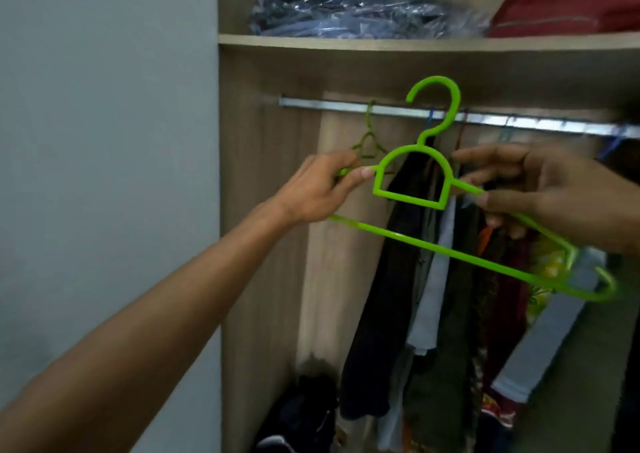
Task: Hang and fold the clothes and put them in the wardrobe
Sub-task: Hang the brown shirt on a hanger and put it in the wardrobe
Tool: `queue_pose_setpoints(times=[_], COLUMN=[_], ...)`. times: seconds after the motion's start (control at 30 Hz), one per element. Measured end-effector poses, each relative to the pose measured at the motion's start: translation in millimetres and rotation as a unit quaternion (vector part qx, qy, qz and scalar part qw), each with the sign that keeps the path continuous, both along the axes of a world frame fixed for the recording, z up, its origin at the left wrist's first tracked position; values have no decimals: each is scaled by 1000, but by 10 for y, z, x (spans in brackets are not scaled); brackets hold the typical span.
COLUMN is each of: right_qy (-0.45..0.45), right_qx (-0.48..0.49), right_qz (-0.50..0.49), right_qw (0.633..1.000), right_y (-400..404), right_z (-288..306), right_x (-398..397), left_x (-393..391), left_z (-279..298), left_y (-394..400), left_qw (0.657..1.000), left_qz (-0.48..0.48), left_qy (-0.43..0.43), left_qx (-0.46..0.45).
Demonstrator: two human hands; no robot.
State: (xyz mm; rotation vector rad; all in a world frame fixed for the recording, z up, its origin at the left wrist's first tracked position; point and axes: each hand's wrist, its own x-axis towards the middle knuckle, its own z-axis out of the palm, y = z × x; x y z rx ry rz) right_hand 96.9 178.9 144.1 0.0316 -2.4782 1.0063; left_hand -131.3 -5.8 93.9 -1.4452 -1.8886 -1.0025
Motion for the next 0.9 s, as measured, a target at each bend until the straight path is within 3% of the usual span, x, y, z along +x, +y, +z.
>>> queue_pose_setpoints(times=[0.07,0.17,0.43,0.63,0.77,0.9], right_qy=[-45,-37,-69,-111,-159,-180], right_qx=[-3,-7,-51,-47,-71,-89], right_qz=[18,69,261,436,509,550], right_qw=[999,997,961,892,843,811], right_y=[-51,-345,-2026,-3713,-4927,-5871], right_z=[-168,-544,-1399,-1707,-1814,-1915], right_x=[-186,-531,-1047,-847,-465,-82], left_x=[141,395,1238,2260,3021,3608], left_z=[-191,-526,-1228,-1441,-1525,-1646], left_y=[-312,-843,-2769,-4243,-5269,-6023], left_qw=[998,987,920,849,800,772], left_qz=[51,137,344,472,546,580], left_qy=[-16,-60,-159,-210,-228,-242], left_qx=[-21,-53,-103,-108,-100,-99])
